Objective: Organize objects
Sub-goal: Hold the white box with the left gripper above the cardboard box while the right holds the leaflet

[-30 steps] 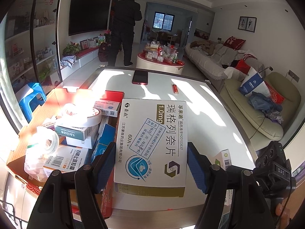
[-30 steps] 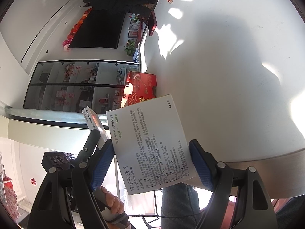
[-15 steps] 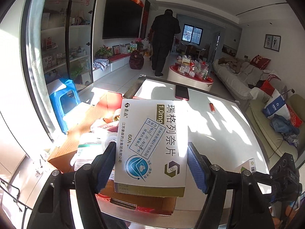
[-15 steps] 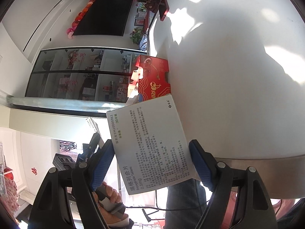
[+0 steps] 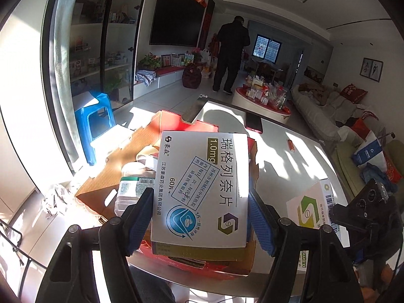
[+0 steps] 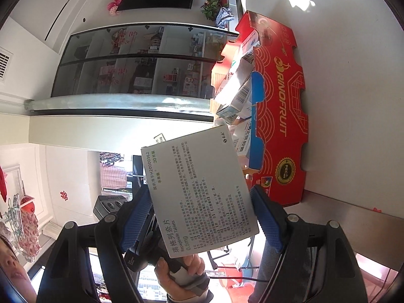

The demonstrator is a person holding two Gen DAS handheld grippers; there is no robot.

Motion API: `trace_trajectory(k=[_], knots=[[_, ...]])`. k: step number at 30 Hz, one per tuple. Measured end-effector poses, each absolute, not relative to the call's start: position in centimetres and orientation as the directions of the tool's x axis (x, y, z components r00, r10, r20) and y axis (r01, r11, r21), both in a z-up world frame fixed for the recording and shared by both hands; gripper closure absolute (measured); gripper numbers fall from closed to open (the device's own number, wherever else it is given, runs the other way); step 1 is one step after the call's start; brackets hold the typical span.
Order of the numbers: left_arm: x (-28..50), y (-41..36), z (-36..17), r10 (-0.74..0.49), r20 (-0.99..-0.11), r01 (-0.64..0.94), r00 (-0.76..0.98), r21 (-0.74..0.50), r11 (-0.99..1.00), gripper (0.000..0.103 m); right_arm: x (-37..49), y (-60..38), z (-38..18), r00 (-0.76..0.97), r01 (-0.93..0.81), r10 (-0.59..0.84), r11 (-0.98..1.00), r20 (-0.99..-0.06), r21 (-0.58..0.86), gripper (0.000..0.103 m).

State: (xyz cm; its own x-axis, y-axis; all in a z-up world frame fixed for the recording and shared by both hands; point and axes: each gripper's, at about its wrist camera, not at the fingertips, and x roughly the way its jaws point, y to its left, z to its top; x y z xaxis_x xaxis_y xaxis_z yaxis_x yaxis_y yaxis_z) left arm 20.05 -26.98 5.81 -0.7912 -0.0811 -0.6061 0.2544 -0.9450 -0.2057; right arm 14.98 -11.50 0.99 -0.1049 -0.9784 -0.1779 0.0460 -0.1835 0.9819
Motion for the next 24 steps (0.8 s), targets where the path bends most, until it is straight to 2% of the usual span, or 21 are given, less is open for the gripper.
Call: trace_trajectory(k=[7, 15, 24], knots=[[18.8, -25.4, 5.7, -0.028, -0.614, 0.198, -0.789, -0.211, -0.957, 0.027, 15.2, -9.9, 0.5, -0.156, 0.019, -0.965, -0.217, -0.212, 0.976, 0.024], [15.7, -19.1, 6.4, 0.131, -0.595, 0.021, -0.793, -0.242, -0.97, 0.027, 15.8, -1.6, 0.7, -0.377, -0.02, -0.886, -0.283, -0.269, 0.959, 0.024], [14.2, -13.4, 5.7, 0.307, -0.606, -0.125, -0.733, -0.324, -0.938, 0.027, 19.1, 7.6, -1.9, -0.555, -0.145, -0.794, -0.201, -0.248, 0.969, 0.024]])
